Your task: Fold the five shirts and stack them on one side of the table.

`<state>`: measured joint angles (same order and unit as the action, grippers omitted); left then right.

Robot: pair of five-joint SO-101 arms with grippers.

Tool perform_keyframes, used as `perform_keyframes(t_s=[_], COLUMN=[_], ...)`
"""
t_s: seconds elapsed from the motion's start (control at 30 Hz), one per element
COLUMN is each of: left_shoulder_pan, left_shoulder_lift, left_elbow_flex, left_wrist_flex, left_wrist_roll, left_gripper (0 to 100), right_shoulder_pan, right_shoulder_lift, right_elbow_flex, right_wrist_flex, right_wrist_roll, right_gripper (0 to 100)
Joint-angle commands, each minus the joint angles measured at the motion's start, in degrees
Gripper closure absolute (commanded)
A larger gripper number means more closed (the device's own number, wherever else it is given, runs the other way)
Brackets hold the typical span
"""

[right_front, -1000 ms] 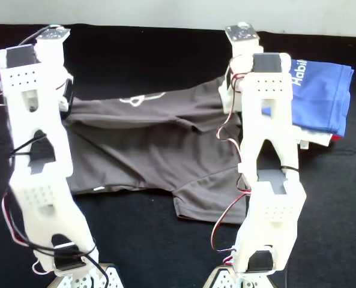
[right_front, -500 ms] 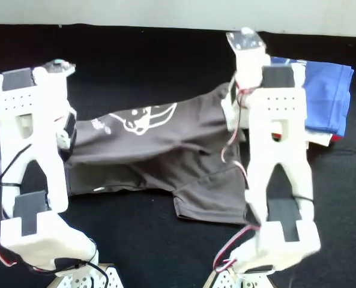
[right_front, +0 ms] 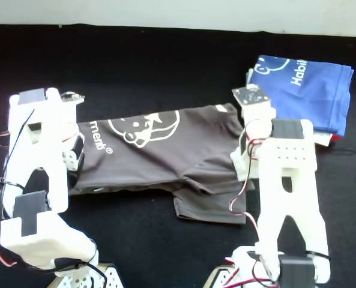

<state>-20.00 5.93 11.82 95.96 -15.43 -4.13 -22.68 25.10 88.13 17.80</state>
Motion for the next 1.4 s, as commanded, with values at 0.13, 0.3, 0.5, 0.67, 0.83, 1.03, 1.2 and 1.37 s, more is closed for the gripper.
perform_keyframes(t_s=[0.13,0.3,0.5,0.67,0.83,1.03,1.2,1.37], left_shoulder_pan=[-0.31,-0.4,-4.35,-8.13,-6.29,2.24,3.47,-1.54], left_shoulder_lift=[-2.42,-2.86,-2.95,-2.95,-2.07,7.08,18.77,27.65], left_elbow_flex=[4.62,3.38,-7.96,-21.23,-25.98,-25.01,-25.27,-33.54], left_wrist_flex=[-6.24,-5.45,4.04,5.1,3.87,-4.75,-14.24,-16.88], left_wrist_roll=[-0.09,-0.09,-4.22,-4.4,-4.04,3.25,7.65,10.02], left_gripper=[99,99,84,83,87,99,99,99], right_shoulder_pan=[0.66,0.4,-1.98,-5.05,-5.41,-8.57,-10.24,-11.03], right_shoulder_lift=[-2.42,-2.51,-2.59,-2.51,0.75,16.75,30.2,42.77], right_elbow_flex=[10.68,10.15,2.95,-9.27,-16.84,-18.15,-27.82,-39.6], right_wrist_flex=[-10.86,-10.86,-1.1,4.0,-2.15,-14.64,-20.09,-24.75], right_wrist_roll=[0.44,0.44,0.53,0.0,-0.09,-0.79,-6.42,-7.47], right_gripper=[99.3,99.1,80.0,79.4,82.7,97.2,98.3,98.3])
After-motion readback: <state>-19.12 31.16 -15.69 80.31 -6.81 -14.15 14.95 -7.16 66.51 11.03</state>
